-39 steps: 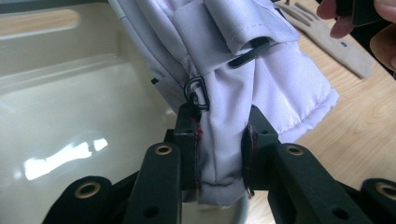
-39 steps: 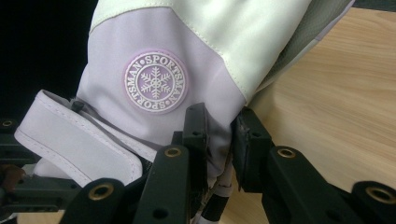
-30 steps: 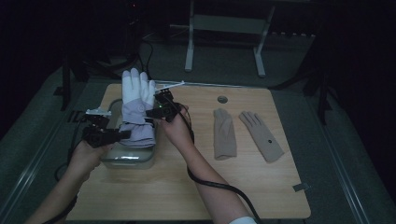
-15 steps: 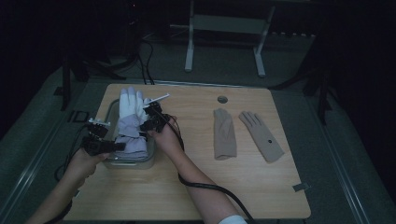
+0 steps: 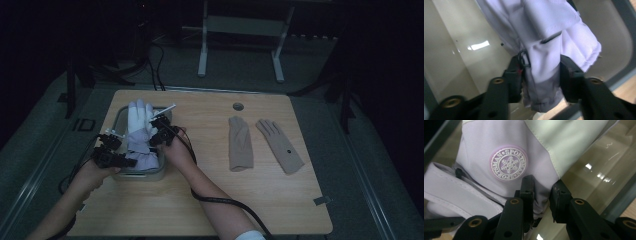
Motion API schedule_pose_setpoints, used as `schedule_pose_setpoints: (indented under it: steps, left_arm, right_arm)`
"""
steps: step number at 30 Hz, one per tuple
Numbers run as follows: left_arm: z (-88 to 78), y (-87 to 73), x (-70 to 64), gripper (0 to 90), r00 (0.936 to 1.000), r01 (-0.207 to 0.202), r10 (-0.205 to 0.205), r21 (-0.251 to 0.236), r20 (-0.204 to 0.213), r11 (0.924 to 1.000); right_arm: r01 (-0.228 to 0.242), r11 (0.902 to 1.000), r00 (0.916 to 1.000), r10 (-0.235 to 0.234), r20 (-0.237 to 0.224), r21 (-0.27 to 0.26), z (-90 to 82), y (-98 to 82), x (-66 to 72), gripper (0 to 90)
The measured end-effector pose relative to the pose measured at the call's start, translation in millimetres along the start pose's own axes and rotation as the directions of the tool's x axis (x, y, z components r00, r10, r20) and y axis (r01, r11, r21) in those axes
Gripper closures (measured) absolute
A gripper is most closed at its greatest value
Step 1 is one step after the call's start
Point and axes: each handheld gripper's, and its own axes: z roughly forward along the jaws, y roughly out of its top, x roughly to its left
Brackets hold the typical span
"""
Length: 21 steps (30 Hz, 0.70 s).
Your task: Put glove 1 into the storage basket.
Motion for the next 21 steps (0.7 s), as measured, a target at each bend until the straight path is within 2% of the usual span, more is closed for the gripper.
schedule_pose_setpoints:
  steps: [1,2,4,5,7,9,12,13,14,15,16,17,19,20,21]
  left_arm:
    - [1.5,-0.4,0.6,52.8,1.0000,0.000,0.000,-0.006,0.005,1.0000]
    - [3.2,-0.6,0.4,52.9,1.0000,-0.001,0.001,-0.003,0.003,1.0000]
    - [4.7,0.0,-1.4,52.9,0.9999,-0.016,0.016,0.006,-0.007,0.9999]
    - [5.9,0.3,-3.0,52.9,0.9994,-0.027,0.027,0.016,-0.022,0.9995]
    - [6.6,0.4,-3.5,52.9,0.9994,-0.029,0.029,0.018,-0.021,0.9994]
    - [7.3,0.9,-3.5,52.9,0.9994,-0.033,0.033,0.018,-0.014,0.9993]
    - [7.5,1.0,-4.1,52.8,0.9998,-0.019,0.019,0.001,0.001,0.9998]
    - [6.0,0.3,-4.3,52.8,0.9999,-0.006,0.006,-0.022,0.012,0.9997]
    - [6.0,0.3,-4.3,52.6,0.9999,-0.006,0.006,-0.022,0.012,0.9997]
    - [3.2,-0.7,-5.3,51.4,0.9998,0.003,-0.002,-0.051,0.017,0.9987]
    - [3.2,-0.7,-5.3,49.9,0.9998,0.003,-0.002,-0.051,0.017,0.9987]
    - [-1.3,-2.0,-8.3,48.9,0.9999,0.009,-0.007,-0.094,0.015,0.9956]
    - [-3.8,-2.6,-9.9,43.1,0.9999,0.003,-0.002,-0.109,0.011,0.9940]
    - [-10.2,-3.4,-12.5,43.0,0.9999,-0.007,0.006,-0.132,-0.011,0.9912]
    - [-10.2,-3.4,-12.5,41.8,0.9999,-0.007,0.006,-0.132,-0.011,0.9912]
  right_arm:
    - [0.036,0.9989,0.9991,-0.037,0.020,0.030,3.0,0.4,5.9,71.0]
    - [0.045,0.9982,0.9984,-0.047,0.033,0.040,3.7,0.9,7.7,70.0]
    - [0.051,0.9976,0.9980,-0.052,0.034,0.048,3.7,1.4,8.2,67.9]
    - [0.070,0.9959,0.9968,-0.072,0.035,0.057,1.6,2.5,8.9,60.8]
    - [0.078,0.9955,0.9964,-0.080,0.028,0.053,-0.4,2.8,8.4,58.3]
    - [0.085,0.9963,0.9964,-0.085,0.008,0.012,-10.5,3.8,6.7,41.7]
    - [0.083,0.9955,0.9964,-0.084,-0.010,-0.046,-23.2,3.7,1.4,36.1]
    - [0.077,0.9948,0.9967,-0.079,-0.020,-0.066,-27.8,3.2,-0.7,34.0]
    - [0.077,0.9948,0.9967,-0.079,-0.020,-0.066,-27.8,3.2,-0.7,34.0]
    - [0.078,0.9926,0.9960,-0.082,-0.036,-0.092,-35.4,1.9,-4.0,29.3]
    - [0.078,0.9920,0.9958,-0.083,-0.039,-0.099,-39.4,1.1,-5.1,25.8]
    - [0.105,0.9899,0.9930,-0.110,-0.042,-0.095,-44.3,-0.2,-5.7,22.9]
    - [0.140,0.9848,0.9879,-0.146,-0.052,-0.102,-51.5,-3.1,-6.9,16.3]
    - [0.149,0.9829,0.9869,-0.155,-0.046,-0.108,-54.6,-4.7,-8.2,16.6]
    - [0.154,0.9822,0.9862,-0.160,-0.044,-0.107,-57.4,-6.3,-9.7,16.5]
